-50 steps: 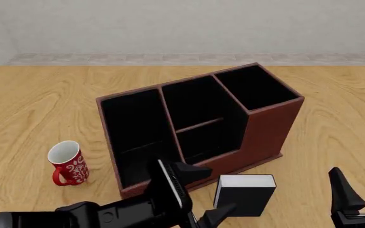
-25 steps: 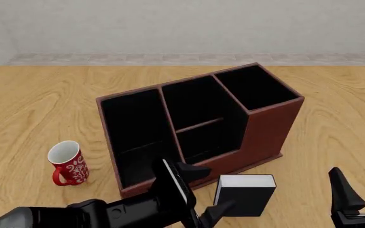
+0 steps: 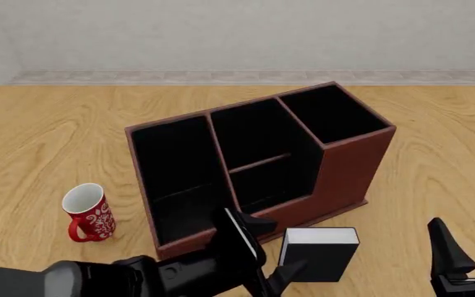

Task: Pick up the book and place it in the back compartment of the caddy.

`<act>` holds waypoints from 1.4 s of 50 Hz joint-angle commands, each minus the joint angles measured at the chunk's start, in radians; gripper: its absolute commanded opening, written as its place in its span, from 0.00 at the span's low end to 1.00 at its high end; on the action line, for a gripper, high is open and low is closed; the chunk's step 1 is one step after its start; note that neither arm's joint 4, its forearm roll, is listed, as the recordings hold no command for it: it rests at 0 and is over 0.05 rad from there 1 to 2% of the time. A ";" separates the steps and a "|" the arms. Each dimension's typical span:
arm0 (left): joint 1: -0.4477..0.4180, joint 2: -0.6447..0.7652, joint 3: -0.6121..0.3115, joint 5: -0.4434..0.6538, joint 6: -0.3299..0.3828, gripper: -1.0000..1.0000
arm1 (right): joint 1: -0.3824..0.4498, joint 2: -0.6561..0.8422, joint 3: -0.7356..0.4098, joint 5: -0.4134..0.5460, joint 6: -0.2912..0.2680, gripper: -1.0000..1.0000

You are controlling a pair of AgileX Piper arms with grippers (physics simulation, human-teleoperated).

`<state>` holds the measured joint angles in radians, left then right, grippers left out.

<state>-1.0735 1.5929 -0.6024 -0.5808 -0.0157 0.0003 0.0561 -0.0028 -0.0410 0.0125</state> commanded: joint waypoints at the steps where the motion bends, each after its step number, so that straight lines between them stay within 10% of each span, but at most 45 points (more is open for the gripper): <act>1: 0.006 0.058 -0.022 -0.008 -0.004 1.00 | 0.000 0.010 0.000 -0.007 0.003 1.00; 34: 0.014 0.142 -0.134 0.110 0.011 1.00 | 0.000 0.001 0.000 -0.003 -0.002 1.00; 35: 0.008 0.128 -0.130 0.111 0.010 0.00 | 0.000 0.002 0.000 -0.004 -0.001 1.00; 70: -0.012 -0.151 -0.101 0.199 0.063 0.00 | 0.001 0.001 0.001 -0.002 0.000 1.00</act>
<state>-1.0845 1.5194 -0.6987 -0.4019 0.0171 0.0007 0.0601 -0.0020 -0.0446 0.0137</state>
